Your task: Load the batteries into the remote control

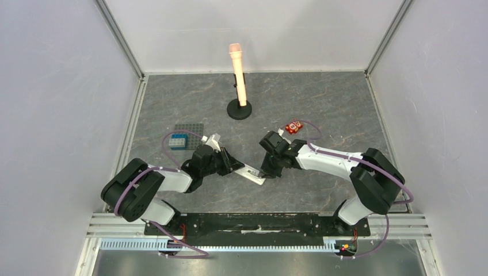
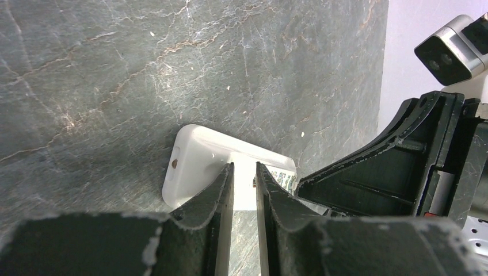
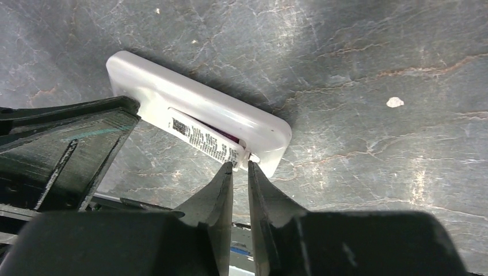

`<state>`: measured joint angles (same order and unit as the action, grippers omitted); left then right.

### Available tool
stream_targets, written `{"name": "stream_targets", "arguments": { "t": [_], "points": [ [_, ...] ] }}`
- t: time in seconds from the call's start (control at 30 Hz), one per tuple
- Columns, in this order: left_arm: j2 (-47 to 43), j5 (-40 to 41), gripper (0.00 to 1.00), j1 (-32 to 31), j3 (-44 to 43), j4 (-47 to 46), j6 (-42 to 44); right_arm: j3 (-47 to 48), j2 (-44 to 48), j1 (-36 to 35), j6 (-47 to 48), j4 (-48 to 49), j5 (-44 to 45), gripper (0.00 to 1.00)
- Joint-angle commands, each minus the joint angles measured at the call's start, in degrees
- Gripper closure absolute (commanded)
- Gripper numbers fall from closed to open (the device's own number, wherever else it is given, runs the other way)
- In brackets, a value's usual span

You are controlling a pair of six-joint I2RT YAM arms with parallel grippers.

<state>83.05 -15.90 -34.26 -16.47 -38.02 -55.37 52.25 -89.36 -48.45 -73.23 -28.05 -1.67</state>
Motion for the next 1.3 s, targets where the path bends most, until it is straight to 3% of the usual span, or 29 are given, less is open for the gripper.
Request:
{"name": "stream_targets", "arguments": {
  "t": [0.0,0.57,0.93,1.27],
  "points": [
    [-0.9,2.1,0.74,-0.1,0.2,1.0,1.9,0.3,-0.2,0.4,-0.3,2.4,0.9,0.84],
    [-0.8,2.1,0.74,-0.2,0.4,1.2,2.1,-2.5,-3.6,0.4,-1.2,2.3,0.2,0.98],
    [-0.5,2.0,0.74,-0.1,0.9,1.0,2.2,-4.0,-8.0,-2.6,-0.1,1.2,3.1,0.99],
    [-0.4,1.6,0.75,-0.1,1.4,0.0,2.2,3.8,-12.0,-3.3,2.0,-2.1,6.5,0.92]
  ]
}}
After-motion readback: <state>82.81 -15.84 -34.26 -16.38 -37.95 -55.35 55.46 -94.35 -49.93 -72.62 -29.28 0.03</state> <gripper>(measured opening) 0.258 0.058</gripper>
